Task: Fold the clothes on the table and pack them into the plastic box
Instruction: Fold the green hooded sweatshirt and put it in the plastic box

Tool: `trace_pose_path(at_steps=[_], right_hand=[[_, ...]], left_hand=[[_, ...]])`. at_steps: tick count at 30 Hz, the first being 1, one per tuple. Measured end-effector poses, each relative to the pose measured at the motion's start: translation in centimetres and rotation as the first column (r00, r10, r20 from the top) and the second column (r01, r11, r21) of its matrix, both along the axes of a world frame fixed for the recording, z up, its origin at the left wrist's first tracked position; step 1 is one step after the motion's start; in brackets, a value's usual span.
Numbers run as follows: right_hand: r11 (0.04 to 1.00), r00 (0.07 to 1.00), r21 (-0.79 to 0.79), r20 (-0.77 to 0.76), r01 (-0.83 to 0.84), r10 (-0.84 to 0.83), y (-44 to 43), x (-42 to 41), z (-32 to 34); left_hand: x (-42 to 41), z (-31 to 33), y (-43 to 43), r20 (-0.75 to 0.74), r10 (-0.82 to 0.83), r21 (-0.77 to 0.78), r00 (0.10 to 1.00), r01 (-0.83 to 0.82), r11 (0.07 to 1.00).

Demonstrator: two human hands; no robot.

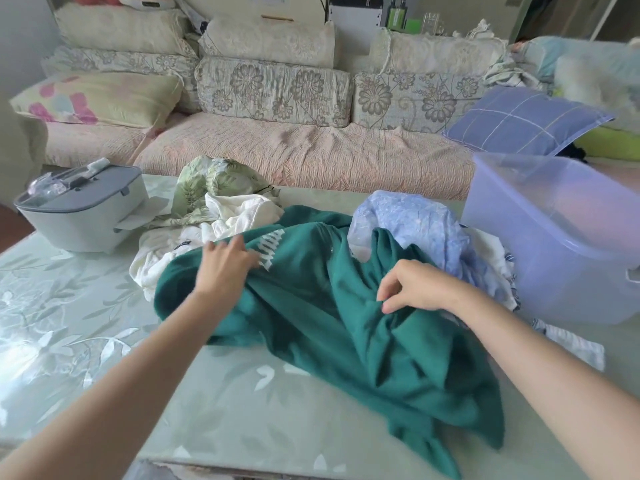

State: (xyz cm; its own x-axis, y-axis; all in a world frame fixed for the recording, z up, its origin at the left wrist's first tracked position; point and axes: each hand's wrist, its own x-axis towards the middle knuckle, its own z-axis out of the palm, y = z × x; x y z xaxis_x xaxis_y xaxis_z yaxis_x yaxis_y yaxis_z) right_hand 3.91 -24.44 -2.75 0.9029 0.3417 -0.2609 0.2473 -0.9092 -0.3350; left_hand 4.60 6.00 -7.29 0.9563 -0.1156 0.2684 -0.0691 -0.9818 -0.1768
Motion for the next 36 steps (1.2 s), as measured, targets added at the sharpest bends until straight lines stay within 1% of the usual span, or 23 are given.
trace_pose_path(at_steps=[2,4,6,7,9,10,11,12,13,14,17,19,20,21,22,24,27,28,29,30,31,33,36], right_hand=[[0.984,0.989,0.162,-0.111,-0.078,0.097,0.8,-0.6,0.5],[0.957,0.979,0.279,-0.157,-0.081,0.128,1.3,-0.8,0.9],[0.933,0.987,0.357,-0.123,-0.049,0.099,1.6,-0.6,1.1],[0.924,0.997,0.382,-0.062,-0.025,0.053,1.6,-0.3,1.1],[0.940,0.982,0.342,0.173,0.014,-0.077,1.5,0.4,1.0],[0.961,0.950,0.275,0.293,0.027,-0.110,1.5,0.7,0.8],[0.978,0.930,0.203,0.351,0.036,-0.107,1.6,0.9,0.6],[0.990,0.941,0.132,0.327,0.048,-0.089,1.8,1.0,0.3],[0.997,0.966,0.061,0.251,0.051,-0.065,2.0,1.0,-0.2],[0.999,0.986,-0.018,0.163,0.047,-0.044,2.2,1.0,-0.9],[0.967,0.999,-0.253,-0.032,0.003,-0.011,2.2,1.2,-3.4],[0.945,0.999,-0.327,-0.018,0.025,-0.032,1.5,1.3,-4.2],[0.932,0.999,-0.360,0.026,0.051,-0.045,1.0,1.4,-4.3],[0.919,0.996,-0.387,0.076,0.074,-0.048,0.5,1.5,-4.3],[0.920,0.992,-0.379,0.105,0.100,-0.064,0.0,1.6,-4.1],[0.958,0.989,-0.252,0.088,0.134,-0.115,-0.7,2.1,-3.4],[0.986,0.992,0.114,0.023,0.120,-0.123,-0.2,2.5,-2.2],[0.973,0.994,0.203,-0.002,0.105,-0.107,0.4,2.4,-1.9],[0.971,0.995,0.218,-0.029,0.095,-0.091,1.1,2.3,-1.9],[0.986,0.997,0.147,-0.043,0.072,-0.067,2.1,1.9,-2.0],[0.999,0.999,0.024,-0.029,0.036,-0.035,2.9,1.5,-2.7],[0.986,0.998,-0.165,0.058,-0.028,0.038,3.9,0.8,-4.1],[0.978,0.988,-0.204,0.138,-0.043,0.072,3.4,0.5,-5.2]], left_hand=[[0.6,1.3,1.5,0.047,0.072,0.025,0.996,-0.073,0.997],[1.0,2.2,2.6,0.043,0.159,-0.007,0.986,-0.159,0.987],[0.8,2.7,2.5,-0.016,0.235,-0.062,0.972,-0.235,0.970],[0.6,2.9,1.7,-0.045,0.227,-0.082,0.973,-0.230,0.970],[-0.5,2.4,-0.9,-0.119,0.088,-0.214,0.989,-0.112,0.970],[-1.4,1.9,-2.4,-0.163,-0.023,-0.334,0.986,-0.033,0.942],[-2.5,1.4,-4.0,-0.241,-0.141,-0.455,0.960,0.016,0.890],[-3.3,0.8,-5.3,-0.349,-0.238,-0.535,0.906,0.015,0.845],[-4.0,0.2,-6.2,-0.463,-0.291,-0.551,0.837,-0.015,0.834],[-4.3,-0.5,-6.5,-0.548,-0.293,-0.518,0.783,-0.043,0.854],[-4.2,-1.4,-5.1,-0.640,-0.190,-0.408,0.744,-0.120,0.905],[-4.3,-1.8,-3.8,-0.736,-0.160,-0.288,0.657,-0.090,0.953],[-4.5,-2.3,-3.5,-0.746,-0.151,-0.237,0.649,-0.047,0.970],[-4.6,-2.8,-3.3,-0.720,-0.143,-0.200,0.679,-0.005,0.980],[-4.5,-3.3,-3.4,-0.670,-0.140,-0.184,0.729,0.019,0.983],[-4.4,-3.5,-3.8,-0.605,-0.129,-0.185,0.786,0.018,0.982],[-3.8,-2.5,-4.1,-0.651,-0.106,-0.146,0.751,0.013,0.989],[-3.6,-2.0,-4.0,-0.660,-0.110,-0.143,0.744,0.019,0.989],[-3.5,-1.4,-3.7,-0.659,-0.119,-0.149,0.743,0.026,0.989],[-3.5,-0.9,-3.2,-0.650,-0.127,-0.158,0.749,0.030,0.987],[-3.5,-0.4,-2.6,-0.644,-0.131,-0.163,0.754,0.032,0.986],[-3.3,0.5,-0.8,-0.634,-0.114,-0.141,0.765,0.031,0.990],[-2.7,1.4,2.9,-0.607,-0.042,-0.046,0.793,0.018,0.999]])
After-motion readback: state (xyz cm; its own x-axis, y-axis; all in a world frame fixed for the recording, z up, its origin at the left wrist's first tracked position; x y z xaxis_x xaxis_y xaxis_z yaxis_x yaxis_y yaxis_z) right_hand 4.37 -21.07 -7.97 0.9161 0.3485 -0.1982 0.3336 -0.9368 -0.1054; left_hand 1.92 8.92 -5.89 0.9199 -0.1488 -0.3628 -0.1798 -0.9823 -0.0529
